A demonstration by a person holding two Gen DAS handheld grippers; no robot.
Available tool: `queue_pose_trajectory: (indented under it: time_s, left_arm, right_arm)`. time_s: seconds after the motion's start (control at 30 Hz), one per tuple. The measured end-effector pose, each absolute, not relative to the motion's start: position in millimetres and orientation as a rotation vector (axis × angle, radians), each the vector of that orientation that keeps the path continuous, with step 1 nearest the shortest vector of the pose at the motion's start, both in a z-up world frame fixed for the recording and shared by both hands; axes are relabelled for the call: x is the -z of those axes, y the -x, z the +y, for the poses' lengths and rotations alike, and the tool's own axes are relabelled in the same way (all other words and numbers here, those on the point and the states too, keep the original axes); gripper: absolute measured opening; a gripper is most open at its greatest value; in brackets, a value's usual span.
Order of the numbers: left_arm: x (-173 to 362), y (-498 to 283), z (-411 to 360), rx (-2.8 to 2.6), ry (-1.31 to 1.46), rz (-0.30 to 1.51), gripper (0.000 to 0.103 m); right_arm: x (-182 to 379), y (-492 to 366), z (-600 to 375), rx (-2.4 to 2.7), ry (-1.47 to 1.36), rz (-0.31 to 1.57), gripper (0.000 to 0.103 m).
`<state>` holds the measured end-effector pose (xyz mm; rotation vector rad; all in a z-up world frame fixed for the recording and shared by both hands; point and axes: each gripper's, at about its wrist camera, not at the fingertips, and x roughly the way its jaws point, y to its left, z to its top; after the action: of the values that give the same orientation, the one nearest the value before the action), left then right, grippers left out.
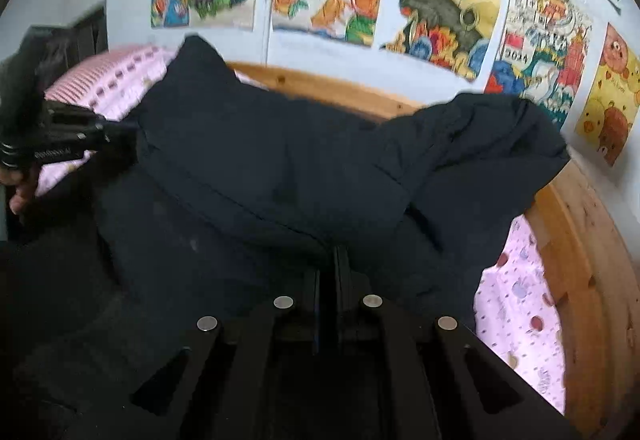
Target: Fold large clothes
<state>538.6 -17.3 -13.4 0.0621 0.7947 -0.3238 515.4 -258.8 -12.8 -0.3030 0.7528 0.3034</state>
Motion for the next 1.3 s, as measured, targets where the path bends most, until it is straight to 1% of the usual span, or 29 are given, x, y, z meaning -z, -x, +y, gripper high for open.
queue_pose_trajectory:
  time_s: [0.4,0.53,0.63,0.73,0.77,0.8,0.83,0.87,0.97,1.03,1.17,1.3]
  left_arm:
    - [59.6,-552.1,-41.3,0.279,-0.157,0.794,0.004]
    - [63.7,-555.7,-47.7,0.277,-0.195,0.799,0.004]
    - [53.8,-550.3,-43.4,0.295,-0.175,0.777,0.005]
    - [44.6,-545.5,-30.1,0.323,-0.109,0.770,0.010]
    - [41.6,-543.3,-25.7,0.330,-0.088,0.774,0.015]
    - [39.6,-541.9,-22.7,0.337,-0.077,0.770,0.018]
    - [36.9,-538.6,-18.2,0.343,-0.065,0.766,0.027]
    - [33.4,-534.1,-12.9,0.344,-0.050,0.758,0.035]
    - [20.3,-520.4,2.4,0.349,0.003,0.702,0.051]
    - [9.4,-518.3,8.2,0.331,0.005,0.659,0.052]
    - [-18.0,-546.1,3.1,0.260,-0.032,0.555,0.057]
    - [-32.3,-596.2,-3.9,0.177,0.014,0.512,0.057]
  right_arm:
    - [73.1,-545.7,-243.8,-0.282,0.364,0.805,0.006]
    - [75.5,-545.8,-239.1,-0.277,0.369,0.809,0.006]
    - [65.4,-536.9,-237.7,-0.288,0.363,0.776,0.007]
    - [52.6,-523.6,-241.4,-0.319,0.342,0.752,0.014]
    - [50.0,-519.9,-243.9,-0.328,0.328,0.750,0.020]
    - [45.2,-513.4,-247.7,-0.344,0.303,0.747,0.030]
    - [43.2,-509.3,-251.8,-0.353,0.290,0.743,0.035]
    - [40.0,-503.9,-256.0,-0.362,0.277,0.736,0.044]
    - [19.5,-486.4,-272.5,-0.373,0.249,0.655,0.045]
    - [2.4,-481.1,-277.0,-0.334,0.255,0.584,0.045]
    - [-32.6,-515.3,-272.2,-0.252,0.264,0.481,0.045]
    - [-41.1,-582.6,-262.0,-0.187,0.234,0.496,0.045]
